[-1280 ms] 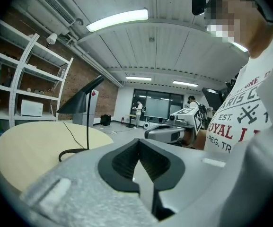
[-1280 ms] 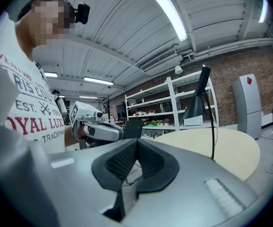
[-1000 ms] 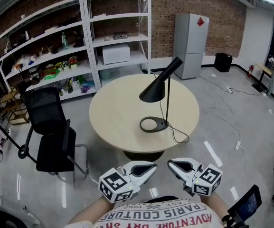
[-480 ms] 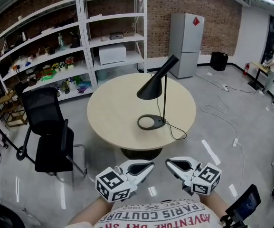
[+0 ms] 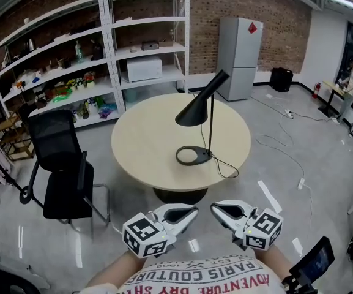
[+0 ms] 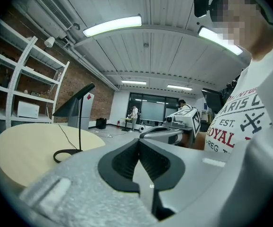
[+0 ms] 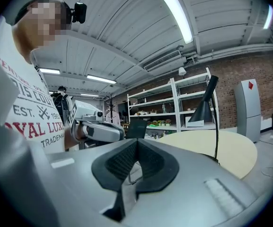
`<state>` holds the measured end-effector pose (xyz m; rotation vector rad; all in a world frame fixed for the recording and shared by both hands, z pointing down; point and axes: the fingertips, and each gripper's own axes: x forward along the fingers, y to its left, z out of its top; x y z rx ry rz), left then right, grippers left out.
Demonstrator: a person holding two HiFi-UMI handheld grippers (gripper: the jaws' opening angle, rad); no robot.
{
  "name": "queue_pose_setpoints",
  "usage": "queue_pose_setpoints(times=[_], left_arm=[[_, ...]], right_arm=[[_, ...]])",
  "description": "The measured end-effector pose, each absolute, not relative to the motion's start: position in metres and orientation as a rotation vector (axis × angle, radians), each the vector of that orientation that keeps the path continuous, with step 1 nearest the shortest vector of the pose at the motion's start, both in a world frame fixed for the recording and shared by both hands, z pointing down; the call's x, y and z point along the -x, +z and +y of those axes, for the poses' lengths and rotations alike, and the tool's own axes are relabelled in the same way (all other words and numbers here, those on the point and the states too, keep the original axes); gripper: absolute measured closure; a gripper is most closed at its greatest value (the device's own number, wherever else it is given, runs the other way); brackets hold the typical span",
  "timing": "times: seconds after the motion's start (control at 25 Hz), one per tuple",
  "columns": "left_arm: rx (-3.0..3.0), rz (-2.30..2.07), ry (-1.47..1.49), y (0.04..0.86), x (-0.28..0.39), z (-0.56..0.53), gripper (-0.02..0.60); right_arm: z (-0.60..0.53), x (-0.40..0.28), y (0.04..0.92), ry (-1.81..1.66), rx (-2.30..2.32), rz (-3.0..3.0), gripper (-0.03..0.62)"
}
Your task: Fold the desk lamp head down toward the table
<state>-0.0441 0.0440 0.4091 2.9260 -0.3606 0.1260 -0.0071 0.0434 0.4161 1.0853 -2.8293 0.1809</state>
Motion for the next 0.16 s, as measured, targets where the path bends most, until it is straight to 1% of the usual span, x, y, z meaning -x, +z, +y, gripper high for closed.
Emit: queue_pose_setpoints(times=[0.16], left_arm=[[-2.910, -0.356, 0.139, 0.4191, 0.0405, 0.0494, 0.581]], right_arm=[[0.0503, 0.0000, 0.4226, 0.203, -1.102, -2.825, 0.594]])
